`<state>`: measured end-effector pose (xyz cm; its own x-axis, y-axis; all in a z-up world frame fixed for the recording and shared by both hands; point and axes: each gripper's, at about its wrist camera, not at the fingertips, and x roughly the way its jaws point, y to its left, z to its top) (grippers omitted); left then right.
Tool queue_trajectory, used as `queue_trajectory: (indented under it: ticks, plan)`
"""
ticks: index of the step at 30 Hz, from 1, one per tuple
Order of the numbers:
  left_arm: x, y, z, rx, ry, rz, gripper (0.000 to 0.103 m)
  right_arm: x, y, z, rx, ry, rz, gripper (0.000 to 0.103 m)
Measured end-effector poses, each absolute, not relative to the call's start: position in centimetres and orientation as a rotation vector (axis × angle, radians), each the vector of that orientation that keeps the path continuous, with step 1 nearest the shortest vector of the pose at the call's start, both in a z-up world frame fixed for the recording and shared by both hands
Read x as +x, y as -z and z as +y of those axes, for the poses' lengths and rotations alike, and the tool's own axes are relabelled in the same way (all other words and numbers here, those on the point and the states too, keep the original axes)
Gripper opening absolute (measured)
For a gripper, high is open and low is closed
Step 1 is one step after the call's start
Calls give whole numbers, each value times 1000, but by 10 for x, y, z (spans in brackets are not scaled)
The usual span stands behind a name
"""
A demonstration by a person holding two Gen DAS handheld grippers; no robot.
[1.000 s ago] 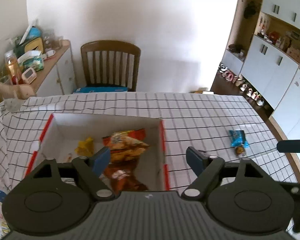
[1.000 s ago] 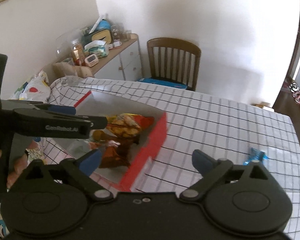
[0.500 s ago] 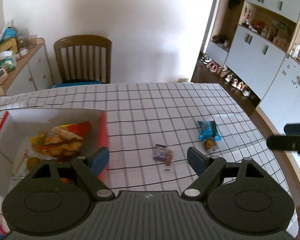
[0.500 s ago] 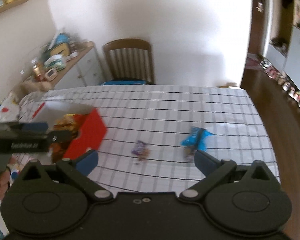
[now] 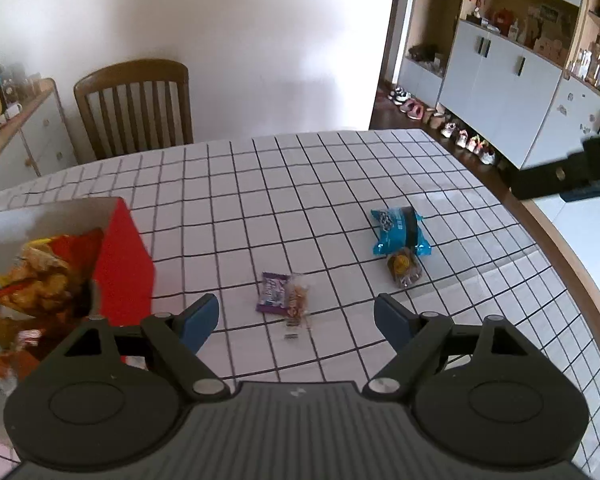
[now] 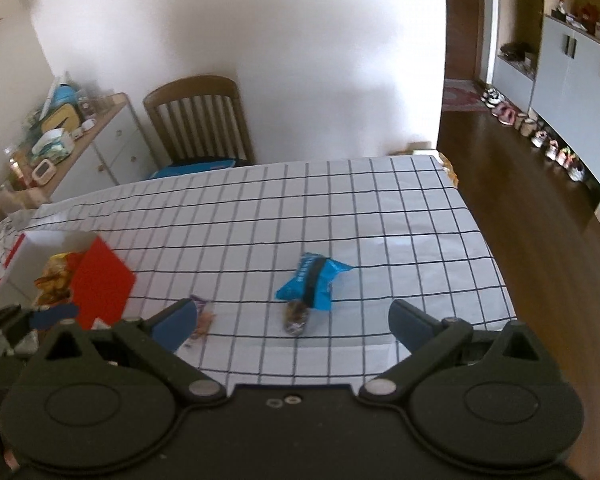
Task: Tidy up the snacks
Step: 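Move both open tools back toward the blue packet and purple candy, then grasp the blue packet with the right tool while the left tool grasps the wrapped stick snack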
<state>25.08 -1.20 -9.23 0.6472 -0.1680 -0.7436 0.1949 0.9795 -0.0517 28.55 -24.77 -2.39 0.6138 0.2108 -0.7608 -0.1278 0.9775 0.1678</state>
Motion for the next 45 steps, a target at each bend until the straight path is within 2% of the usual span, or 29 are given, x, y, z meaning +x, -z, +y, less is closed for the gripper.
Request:
queue_trajectory:
  ticks: [8,14,15,17,19,23,26,33,35,45]
  plan:
    - [269,121,-19,36,200,856,85,327,49,-257,136,-144,940,101]
    - [279,139,-24,70,218,871,84,353,73,-251,161,-135,980,93]
    - [281,141,-26,76,221,870,81,356,77,-250,161,-135,988,91]
    - [283,145,-30,92,232,868,68,361,84,-247,161,-131,1000,89]
    - [285,150,-35,110,245,866,66,367,89,-244,162,-126,1012,88]
    - [291,160,-44,136,270,870,46,377,99,-239,172,-109,1034,85]
    - [295,166,-48,153,272,870,38,385,107,-234,183,-107,1050,80]
    - [307,176,-44,141,247,884,36,397,117,-223,176,-131,1073,72]
    - [311,178,-44,139,249,890,32,399,118,-221,176,-135,1076,72]
    - [321,188,-47,138,236,908,32,409,128,-216,177,-134,1090,70]
